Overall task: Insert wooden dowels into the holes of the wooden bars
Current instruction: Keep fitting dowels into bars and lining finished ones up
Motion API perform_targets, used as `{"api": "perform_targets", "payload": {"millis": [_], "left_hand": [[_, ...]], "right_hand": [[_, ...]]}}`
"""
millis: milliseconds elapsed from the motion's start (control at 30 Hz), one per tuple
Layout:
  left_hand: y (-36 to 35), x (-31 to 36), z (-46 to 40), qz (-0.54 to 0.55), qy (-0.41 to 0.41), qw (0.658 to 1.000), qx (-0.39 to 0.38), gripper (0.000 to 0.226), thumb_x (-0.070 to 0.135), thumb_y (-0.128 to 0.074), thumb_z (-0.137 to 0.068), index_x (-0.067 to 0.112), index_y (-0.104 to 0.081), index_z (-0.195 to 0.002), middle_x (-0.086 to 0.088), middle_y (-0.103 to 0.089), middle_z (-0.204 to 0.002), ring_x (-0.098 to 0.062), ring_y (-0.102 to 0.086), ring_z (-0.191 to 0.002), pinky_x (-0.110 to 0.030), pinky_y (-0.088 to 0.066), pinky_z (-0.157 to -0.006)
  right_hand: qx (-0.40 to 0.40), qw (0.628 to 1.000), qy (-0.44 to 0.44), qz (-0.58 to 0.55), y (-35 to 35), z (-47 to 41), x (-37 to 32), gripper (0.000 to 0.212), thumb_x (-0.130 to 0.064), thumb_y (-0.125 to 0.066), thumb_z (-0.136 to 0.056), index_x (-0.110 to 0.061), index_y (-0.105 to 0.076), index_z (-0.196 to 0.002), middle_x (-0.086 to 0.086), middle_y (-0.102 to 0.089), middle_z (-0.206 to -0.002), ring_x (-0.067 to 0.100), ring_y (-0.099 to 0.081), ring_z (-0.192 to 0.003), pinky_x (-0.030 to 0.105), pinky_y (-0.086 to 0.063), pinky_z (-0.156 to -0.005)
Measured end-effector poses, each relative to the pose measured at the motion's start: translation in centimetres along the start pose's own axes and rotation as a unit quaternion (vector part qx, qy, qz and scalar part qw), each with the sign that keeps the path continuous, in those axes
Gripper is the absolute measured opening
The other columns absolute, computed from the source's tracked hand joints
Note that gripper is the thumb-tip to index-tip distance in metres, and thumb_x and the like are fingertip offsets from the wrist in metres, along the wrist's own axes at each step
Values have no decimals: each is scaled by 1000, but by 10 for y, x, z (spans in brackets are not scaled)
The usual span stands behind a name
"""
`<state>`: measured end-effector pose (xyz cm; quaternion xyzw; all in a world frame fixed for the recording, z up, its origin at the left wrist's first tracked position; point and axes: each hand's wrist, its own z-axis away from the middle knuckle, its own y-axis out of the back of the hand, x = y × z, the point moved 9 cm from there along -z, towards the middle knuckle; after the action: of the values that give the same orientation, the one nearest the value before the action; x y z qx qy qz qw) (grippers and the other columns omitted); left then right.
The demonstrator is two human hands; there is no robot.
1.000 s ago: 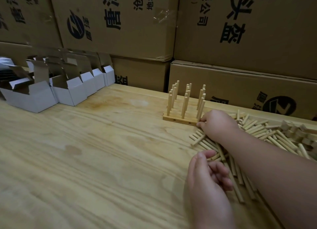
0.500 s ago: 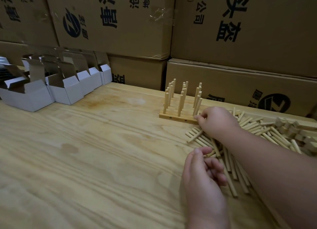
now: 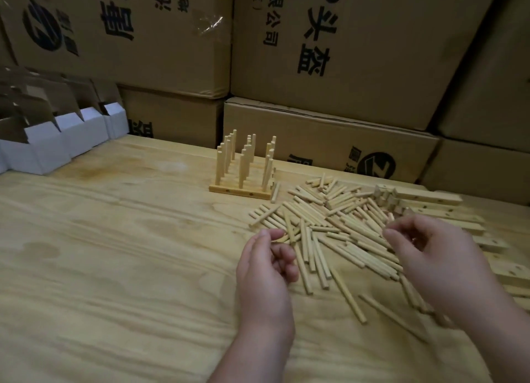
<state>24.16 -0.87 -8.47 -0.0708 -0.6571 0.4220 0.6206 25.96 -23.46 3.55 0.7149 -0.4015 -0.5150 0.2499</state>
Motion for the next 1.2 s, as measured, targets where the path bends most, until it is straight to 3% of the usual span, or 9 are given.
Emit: {"api": "perform_targets", "payload": {"millis": [133, 233, 367, 533, 667, 833, 967, 1200], "left_hand": [[-4, 1, 2, -26, -17, 999, -25, 31, 27, -45, -104, 19, -66, -83, -2, -54, -59, -12, -44, -47, -23, -35, -44], [-11, 3, 8, -84, -47, 993, -65, 32, 37, -48, -97, 26, -71, -79, -2, -56, -62, -12, -47, -50, -22, -38, -45], [-22, 3, 15, -138, -66, 981, -119, 29, 42, -50, -89, 28, -73, -78, -3, -59, -63, -12, -52, -53, -22, -43, -48], [-26, 4, 16, -139, -78, 979, -130, 37, 30, -48, -102, 27, -73, -75, -3, -57, -61, -14, -49, -52, -20, -41, -46], [-29, 4, 18, -148, -80, 976, -139, 42, 26, -44, -106, 26, -72, -74, -5, -57, -60, -15, -48, -51, -20, -40, -46], [-29, 4, 19, -158, -83, 974, -140, 35, 32, -48, -101, 22, -71, -76, -5, -58, -60, -15, -48, -51, -21, -41, -45], [-29, 4, 19, -155, -76, 974, -144, 31, 40, -51, -88, 25, -73, -74, -5, -57, -60, -15, -48, -50, -21, -42, -44], [-30, 5, 21, -153, -77, 974, -149, 30, 40, -51, -88, 26, -73, -72, -5, -57, -60, -14, -47, -49, -21, -41, -44]], "right_hand": [[-75, 994, -58, 62, 41, 21, 40, 21, -50, -62, -90, -42, -71, -73, -14, -68, -61, 12, -62, -48, 34, -49, -46], [-154, 977, -74, 126, 54, 26, 75, 26, -39, -64, -92, -63, -64, -80, -22, -70, -74, 10, -67, -61, 35, -58, -58], [-222, 957, -94, 163, 59, 24, 106, 33, -33, -70, -88, -65, -64, -80, -19, -72, -79, 7, -69, -75, 32, -58, -71], [-232, 955, -75, 167, 46, 18, 101, 19, -33, -79, -82, -47, -72, -74, -11, -67, -77, 8, -64, -71, 28, -54, -64], [-266, 943, -41, 196, 27, 26, 92, 13, -33, -75, -86, -46, -70, -85, -12, -55, -71, 2, -53, -62, 16, -35, -49], [-292, 929, -16, 225, 12, 34, 90, 21, -37, -74, -87, -49, -65, -100, -15, -52, -76, -1, -49, -65, 16, -30, -49], [-282, 933, -13, 224, 7, 32, 92, 18, -34, -74, -86, -45, -62, -94, -14, -53, -77, 1, -49, -67, 19, -30, -52], [-275, 934, -16, 227, 4, 33, 91, 14, -35, -70, -89, -43, -59, -91, -12, -57, -80, 3, -53, -69, 19, -34, -53]]}}
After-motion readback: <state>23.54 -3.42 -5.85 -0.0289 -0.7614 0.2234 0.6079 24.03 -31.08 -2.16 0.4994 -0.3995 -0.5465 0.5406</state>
